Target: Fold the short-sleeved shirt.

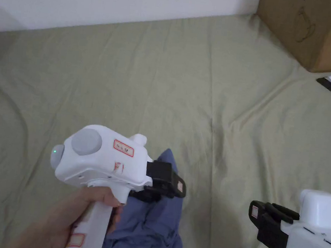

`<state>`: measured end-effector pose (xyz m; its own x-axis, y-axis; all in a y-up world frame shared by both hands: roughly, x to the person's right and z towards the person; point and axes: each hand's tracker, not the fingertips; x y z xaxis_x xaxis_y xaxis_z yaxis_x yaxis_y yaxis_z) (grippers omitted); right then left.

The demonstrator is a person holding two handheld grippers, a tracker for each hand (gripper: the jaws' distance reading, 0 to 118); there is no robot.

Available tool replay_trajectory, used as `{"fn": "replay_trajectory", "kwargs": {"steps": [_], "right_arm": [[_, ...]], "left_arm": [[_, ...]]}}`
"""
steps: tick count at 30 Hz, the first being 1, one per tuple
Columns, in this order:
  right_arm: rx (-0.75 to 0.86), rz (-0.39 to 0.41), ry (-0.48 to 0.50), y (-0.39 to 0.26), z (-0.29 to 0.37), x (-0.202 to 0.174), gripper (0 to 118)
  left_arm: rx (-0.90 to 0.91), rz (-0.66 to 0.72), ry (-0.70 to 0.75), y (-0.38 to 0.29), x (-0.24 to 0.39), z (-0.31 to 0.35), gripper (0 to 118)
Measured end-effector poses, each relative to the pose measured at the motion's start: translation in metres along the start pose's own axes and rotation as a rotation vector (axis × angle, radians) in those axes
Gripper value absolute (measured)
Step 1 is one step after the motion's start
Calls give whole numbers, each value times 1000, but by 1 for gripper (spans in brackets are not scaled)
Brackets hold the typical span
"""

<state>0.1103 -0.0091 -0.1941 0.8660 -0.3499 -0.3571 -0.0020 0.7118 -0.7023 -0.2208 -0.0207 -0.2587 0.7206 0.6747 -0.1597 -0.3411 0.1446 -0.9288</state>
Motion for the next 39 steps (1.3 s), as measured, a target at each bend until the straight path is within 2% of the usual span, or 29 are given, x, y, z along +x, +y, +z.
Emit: {"fn": "replay_trajectory", "kwargs": {"steps": [2,3,5,9,10,11,14,15,17,21,25,27,30,32,35,36,39], "right_arm": [[-6,-10,-3,-1,0,6,0],[-7,-15,-7,-1,0,7,0],[-11,-17,-8,-2,0,10,0],[-21,-20,-5,-2,-5,12,0],[-22,-20,-2,-3,-6,12,0],[-24,-19,2,-3,-8,11,0],[-31,-12,15,-3,-13,7,0],[-34,-8,19,-3,-15,5,0],[-40,-2,24,-4,-18,3,0],[-48,4,35,-4,-22,-1,0],[-51,12,32,-4,-21,-2,0],[-53,13,27,-4,-19,-1,0],[-51,8,18,-5,-14,0,0],[-54,12,9,-5,-12,1,0],[-63,25,-5,-6,-13,0,0],[-65,26,-5,-5,-14,-2,0],[-70,35,15,-4,-20,-13,0]], "left_arm": [[-32,-4,-21,-3,9,-11,101],[-26,-22,-22,-5,12,-12,116],[13,-78,-39,-6,17,-1,117],[111,-55,41,-6,8,37,117],[144,-48,44,-6,1,47,114],[179,-31,56,-8,-6,58,105],[258,-6,107,-15,-26,79,25],[268,-5,127,-19,-31,79,10],[286,-3,153,-28,-38,76,4],[245,0,4,-30,-45,48,1],[177,-53,29,-32,-25,1,1],[86,-75,29,-34,-17,-30,1],[14,-105,113,-41,-15,-68,1],[8,-83,30,-45,-15,-83,1],[-25,-90,-49,-49,-7,-87,1],[-14,-91,-35,-51,-8,-82,1],[53,-71,-73,-55,-18,-46,1]]}}
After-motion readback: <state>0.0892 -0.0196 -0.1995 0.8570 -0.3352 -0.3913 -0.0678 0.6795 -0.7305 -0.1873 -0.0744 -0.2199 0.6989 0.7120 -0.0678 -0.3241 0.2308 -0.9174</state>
